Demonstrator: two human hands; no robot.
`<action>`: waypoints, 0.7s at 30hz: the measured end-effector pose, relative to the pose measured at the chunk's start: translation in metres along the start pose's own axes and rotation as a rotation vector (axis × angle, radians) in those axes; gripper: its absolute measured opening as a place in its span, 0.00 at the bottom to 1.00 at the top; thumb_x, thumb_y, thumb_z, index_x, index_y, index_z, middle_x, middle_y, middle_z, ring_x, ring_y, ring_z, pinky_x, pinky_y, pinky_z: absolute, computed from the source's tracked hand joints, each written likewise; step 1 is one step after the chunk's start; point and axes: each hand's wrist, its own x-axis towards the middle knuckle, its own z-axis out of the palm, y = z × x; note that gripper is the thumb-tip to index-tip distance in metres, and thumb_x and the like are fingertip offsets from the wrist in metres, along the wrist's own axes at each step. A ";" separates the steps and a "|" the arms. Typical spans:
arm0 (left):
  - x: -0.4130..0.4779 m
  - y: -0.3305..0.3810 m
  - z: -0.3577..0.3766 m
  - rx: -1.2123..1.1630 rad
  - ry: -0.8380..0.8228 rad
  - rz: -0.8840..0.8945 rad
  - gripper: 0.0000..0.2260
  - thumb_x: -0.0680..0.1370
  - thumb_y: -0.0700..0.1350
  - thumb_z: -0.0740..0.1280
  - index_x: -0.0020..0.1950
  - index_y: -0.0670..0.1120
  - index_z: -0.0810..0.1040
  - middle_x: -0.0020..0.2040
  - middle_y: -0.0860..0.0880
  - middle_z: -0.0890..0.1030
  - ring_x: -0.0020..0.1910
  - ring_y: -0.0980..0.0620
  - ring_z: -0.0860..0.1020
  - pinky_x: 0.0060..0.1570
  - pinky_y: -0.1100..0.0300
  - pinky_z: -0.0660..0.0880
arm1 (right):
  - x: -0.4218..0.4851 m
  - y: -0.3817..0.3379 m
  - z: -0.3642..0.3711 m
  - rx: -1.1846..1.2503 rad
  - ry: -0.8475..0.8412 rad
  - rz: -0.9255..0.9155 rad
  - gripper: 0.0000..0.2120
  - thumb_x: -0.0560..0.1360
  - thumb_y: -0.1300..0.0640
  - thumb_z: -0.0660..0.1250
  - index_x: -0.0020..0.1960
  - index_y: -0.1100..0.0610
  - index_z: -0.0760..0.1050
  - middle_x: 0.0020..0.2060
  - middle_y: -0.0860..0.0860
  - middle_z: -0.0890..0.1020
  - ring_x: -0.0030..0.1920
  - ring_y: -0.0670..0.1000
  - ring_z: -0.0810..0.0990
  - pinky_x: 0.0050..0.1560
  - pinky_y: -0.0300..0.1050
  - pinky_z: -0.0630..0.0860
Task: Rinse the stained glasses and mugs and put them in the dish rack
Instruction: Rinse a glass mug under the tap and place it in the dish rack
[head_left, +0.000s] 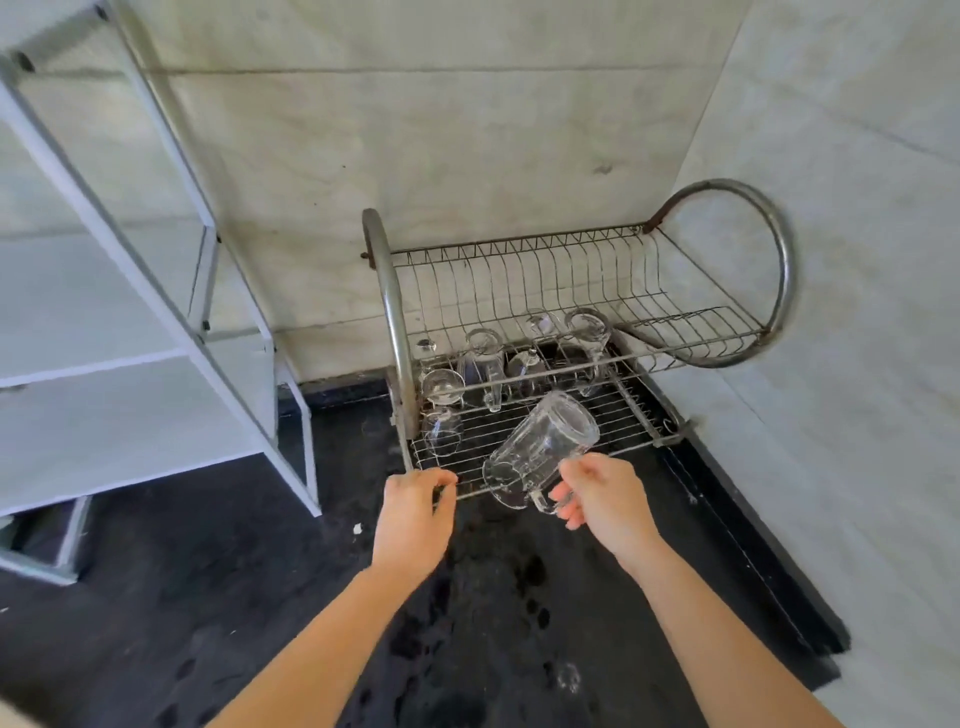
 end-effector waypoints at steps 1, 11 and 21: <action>0.004 -0.011 -0.002 0.076 0.033 0.021 0.11 0.81 0.44 0.62 0.60 0.48 0.79 0.57 0.51 0.79 0.60 0.48 0.72 0.57 0.58 0.72 | 0.007 -0.001 0.004 -0.064 0.004 -0.041 0.09 0.80 0.58 0.61 0.46 0.61 0.77 0.37 0.57 0.83 0.28 0.49 0.77 0.28 0.38 0.76; 0.039 -0.020 -0.012 0.346 -0.219 -0.117 0.22 0.84 0.50 0.49 0.74 0.40 0.62 0.75 0.43 0.63 0.76 0.44 0.55 0.73 0.55 0.51 | 0.058 -0.007 0.042 -0.366 0.010 -0.199 0.12 0.80 0.52 0.61 0.40 0.56 0.72 0.30 0.51 0.78 0.34 0.55 0.79 0.39 0.56 0.80; 0.048 -0.023 0.013 0.350 -0.297 -0.241 0.29 0.84 0.53 0.47 0.78 0.39 0.41 0.79 0.44 0.45 0.78 0.46 0.43 0.76 0.53 0.46 | 0.067 -0.007 0.059 -0.463 0.057 -0.228 0.12 0.81 0.52 0.59 0.42 0.57 0.71 0.30 0.50 0.77 0.31 0.51 0.75 0.31 0.45 0.65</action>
